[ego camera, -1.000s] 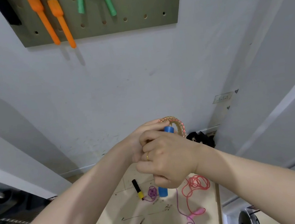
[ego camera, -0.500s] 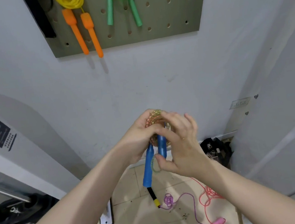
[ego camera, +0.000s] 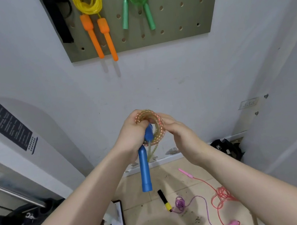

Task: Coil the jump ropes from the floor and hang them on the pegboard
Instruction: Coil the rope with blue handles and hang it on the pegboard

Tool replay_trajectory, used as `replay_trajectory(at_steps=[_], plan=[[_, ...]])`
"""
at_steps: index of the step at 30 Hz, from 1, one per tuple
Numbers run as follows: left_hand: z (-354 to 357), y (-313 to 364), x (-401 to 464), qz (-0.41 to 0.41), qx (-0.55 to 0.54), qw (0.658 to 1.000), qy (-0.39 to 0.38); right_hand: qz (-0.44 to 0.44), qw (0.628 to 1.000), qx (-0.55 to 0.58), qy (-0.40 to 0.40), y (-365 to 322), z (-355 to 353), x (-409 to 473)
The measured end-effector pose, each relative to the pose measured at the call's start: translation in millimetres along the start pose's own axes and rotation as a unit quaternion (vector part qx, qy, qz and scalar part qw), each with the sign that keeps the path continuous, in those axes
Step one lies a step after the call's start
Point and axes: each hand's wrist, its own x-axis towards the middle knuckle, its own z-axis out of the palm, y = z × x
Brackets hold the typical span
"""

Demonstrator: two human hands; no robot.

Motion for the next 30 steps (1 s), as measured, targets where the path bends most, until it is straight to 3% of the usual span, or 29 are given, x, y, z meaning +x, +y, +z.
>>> replay_trajectory(at_steps=[2, 5, 10, 12, 15, 17, 19, 21, 23, 26, 30], plan=[[-7.9, 1.8, 0.1, -0.008, -0.028, 1.000, -0.002, -0.007, 0.999, -0.019, -0.030, 2.7, 0.1, 3.3], [-21.9, 6.2, -3.6, -0.051, -0.077, 0.995, -0.029, -0.036, 0.988, -0.141, -0.043, 8.0, 10.9, 6.6], [-41.1, 9.8, -5.1, -0.040, 0.014, 0.997, -0.065, -0.119, 0.919, -0.377, -0.020, 18.2, 13.5, 13.0], [-49.8, 14.8, -1.7, -0.037, 0.026, 0.998, -0.036, -0.093, 0.895, -0.436, -0.023, 22.0, 7.8, 10.7], [-60.6, 20.9, 3.8, -0.019, 0.004, 1.000, -0.006, 0.052, 0.889, -0.451, -0.053, 32.9, -3.4, 7.5], [-60.9, 20.8, 5.3, -0.008, -0.005, 1.000, -0.018, 0.137, 0.888, -0.432, -0.074, 39.0, -7.8, 6.0], [-55.1, 17.3, 6.4, -0.007, 0.005, 0.999, -0.033, 0.157, 0.909, -0.381, -0.061, 34.4, -7.6, 7.6], [-45.7, 14.1, 9.4, -0.002, 0.015, 0.999, -0.052, 0.142, 0.970, -0.196, -0.014, 20.3, -2.0, 11.3], [-35.0, 13.3, 13.7, 0.021, 0.023, 0.997, -0.073, 0.109, 0.993, -0.049, 0.012, 3.3, 4.2, 18.7], [-17.7, 18.2, 21.9, 0.079, 0.034, 0.994, -0.074, 0.046, 0.998, 0.017, 0.034, -15.3, 8.8, 27.7], [1.3, 29.8, 39.0, 0.148, 0.100, 0.984, -0.020, 0.028, 0.991, 0.109, 0.075, -29.0, -3.7, 38.2]])
